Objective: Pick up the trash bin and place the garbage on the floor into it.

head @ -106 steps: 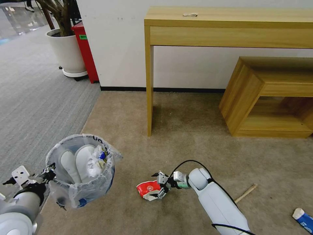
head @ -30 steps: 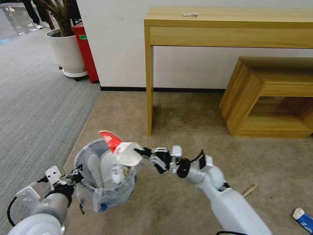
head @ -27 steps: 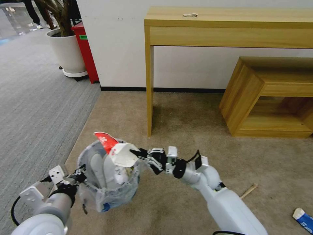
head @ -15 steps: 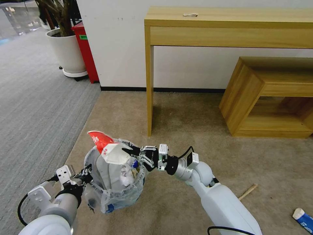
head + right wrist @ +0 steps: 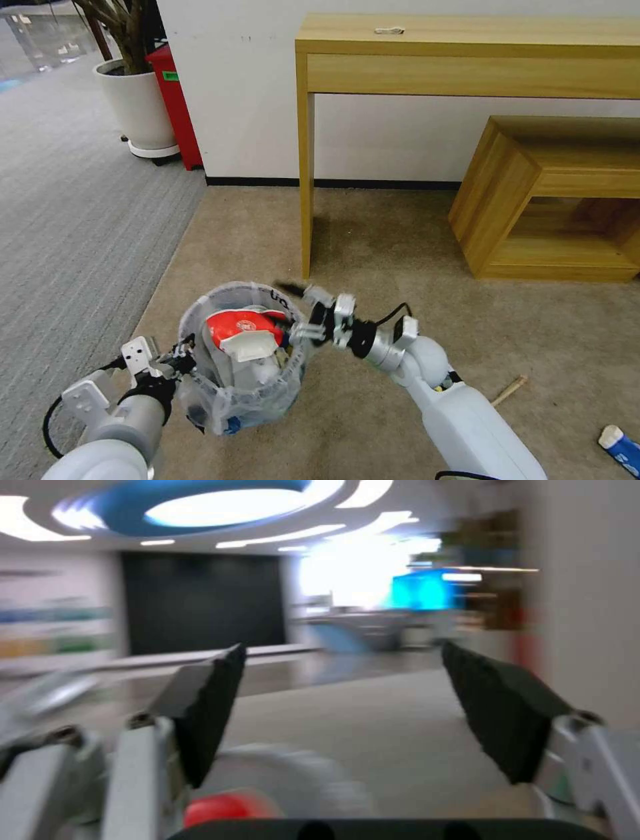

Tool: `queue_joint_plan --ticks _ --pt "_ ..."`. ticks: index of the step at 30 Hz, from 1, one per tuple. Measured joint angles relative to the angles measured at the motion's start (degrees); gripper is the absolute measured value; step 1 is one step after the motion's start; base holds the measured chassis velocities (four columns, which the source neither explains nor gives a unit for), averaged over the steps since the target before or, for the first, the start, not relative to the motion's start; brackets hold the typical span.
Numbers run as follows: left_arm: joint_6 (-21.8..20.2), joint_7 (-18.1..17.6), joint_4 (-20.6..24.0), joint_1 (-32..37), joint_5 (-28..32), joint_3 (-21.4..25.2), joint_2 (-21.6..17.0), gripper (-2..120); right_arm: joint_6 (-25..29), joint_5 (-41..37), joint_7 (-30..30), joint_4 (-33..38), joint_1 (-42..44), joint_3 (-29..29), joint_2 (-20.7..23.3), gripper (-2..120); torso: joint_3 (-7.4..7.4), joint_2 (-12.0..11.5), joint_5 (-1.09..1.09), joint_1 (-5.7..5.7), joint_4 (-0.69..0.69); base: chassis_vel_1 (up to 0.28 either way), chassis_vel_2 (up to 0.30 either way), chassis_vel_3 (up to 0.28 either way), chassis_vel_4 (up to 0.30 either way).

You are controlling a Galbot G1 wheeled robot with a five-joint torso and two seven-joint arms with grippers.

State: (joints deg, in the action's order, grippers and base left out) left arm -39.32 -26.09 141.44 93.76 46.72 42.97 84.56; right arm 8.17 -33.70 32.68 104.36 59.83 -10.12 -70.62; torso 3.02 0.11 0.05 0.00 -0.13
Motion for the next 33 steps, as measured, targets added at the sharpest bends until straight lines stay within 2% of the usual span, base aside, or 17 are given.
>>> queue_joint_plan --ticks 1,4,5,8,9,12,13,16,17,18,20,24,33 --pt "0.0 0.0 0.0 0.0 0.0 0.0 0.0 3 0.0 0.0 0.0 0.0 0.0 0.0 0.0 82 0.00 0.0 0.00 0.00 0.00 0.000 0.000 0.000 0.000" --pt "0.4 0.0 -1.0 -0.9 0.2 1.7 -0.6 3 -0.4 1.5 -14.2 3.9 4.0 -6.6 1.3 96 0.00 0.0 0.01 0.00 -0.01 0.000 0.000 0.000 0.000" --pt "0.4 0.0 -1.0 -0.9 0.2 1.7 -0.6 3 -0.4 1.5 -14.2 3.9 4.0 -6.6 1.3 96 0.00 0.0 0.01 0.00 -0.01 0.000 0.000 0.000 0.000" --pt "0.9 -0.1 -2.2 -1.6 0.2 2.4 -0.7 3 2.0 5.0 -21.3 7.1 9.1 -14.2 1.5 100 0.00 0.0 0.01 0.00 -0.01 0.000 0.000 0.000 0.000" --pt "0.9 -0.1 -2.2 -1.6 0.2 2.4 -0.7 3 2.0 5.0 -21.3 7.1 9.1 -14.2 1.5 100 0.00 0.0 0.01 0.00 -0.01 0.000 0.000 0.000 0.000" --pt "1.8 -0.2 -3.6 -2.3 0.1 2.5 -0.7 3 1.7 6.6 -25.3 12.6 17.1 -23.3 0.8 100 0.00 0.0 0.02 0.00 -0.01 0.000 0.000 0.000 0.000" --pt "1.8 -0.2 -3.6 -2.3 0.1 2.5 -0.7 3 1.7 6.6 -25.3 12.6 17.1 -23.3 0.8 100 0.00 0.0 0.02 0.00 -0.01 0.000 0.000 0.000 0.000" --pt "2.7 -0.2 -4.4 -2.6 -0.3 2.4 -0.6 3 1.6 9.1 -26.1 16.2 22.1 -29.6 -0.3 100 -0.01 0.0 0.01 0.00 -0.02 0.000 0.000 0.000 0.000" --pt "2.7 -0.2 -4.4 -2.6 -0.3 2.4 -0.6 3 1.6 9.1 -26.1 16.2 22.1 -29.6 -0.3 100 -0.01 0.0 0.01 0.00 -0.02 0.000 0.000 0.000 0.000" --pt "3.2 -0.1 -4.9 -2.8 -0.9 2.4 -0.5 3 2.2 11.1 -26.4 17.3 24.4 -32.9 -0.6 100 -0.01 0.0 0.00 0.00 -0.01 0.000 0.000 0.000 0.000" --pt "3.8 0.1 -5.1 -2.8 -1.4 2.7 -0.5 3 2.9 12.2 -27.0 17.9 26.9 -36.0 -0.5 100 0.00 0.0 0.01 0.00 -0.01 0.000 0.000 0.000 0.000" --pt "5.2 0.4 -5.2 -2.8 -2.0 3.5 -0.6 3 3.0 12.4 -28.7 19.2 29.9 -37.7 -0.7 100 -0.01 0.0 0.00 0.00 -0.01 0.000 0.000 0.000 0.000" --pt "8.2 0.8 -4.3 -2.0 -2.1 7.0 -2.3 3 4.7 14.9 -29.9 19.1 32.2 -37.7 -4.6 100 0.00 0.0 0.01 0.00 0.00 0.000 0.000 0.000 0.000"
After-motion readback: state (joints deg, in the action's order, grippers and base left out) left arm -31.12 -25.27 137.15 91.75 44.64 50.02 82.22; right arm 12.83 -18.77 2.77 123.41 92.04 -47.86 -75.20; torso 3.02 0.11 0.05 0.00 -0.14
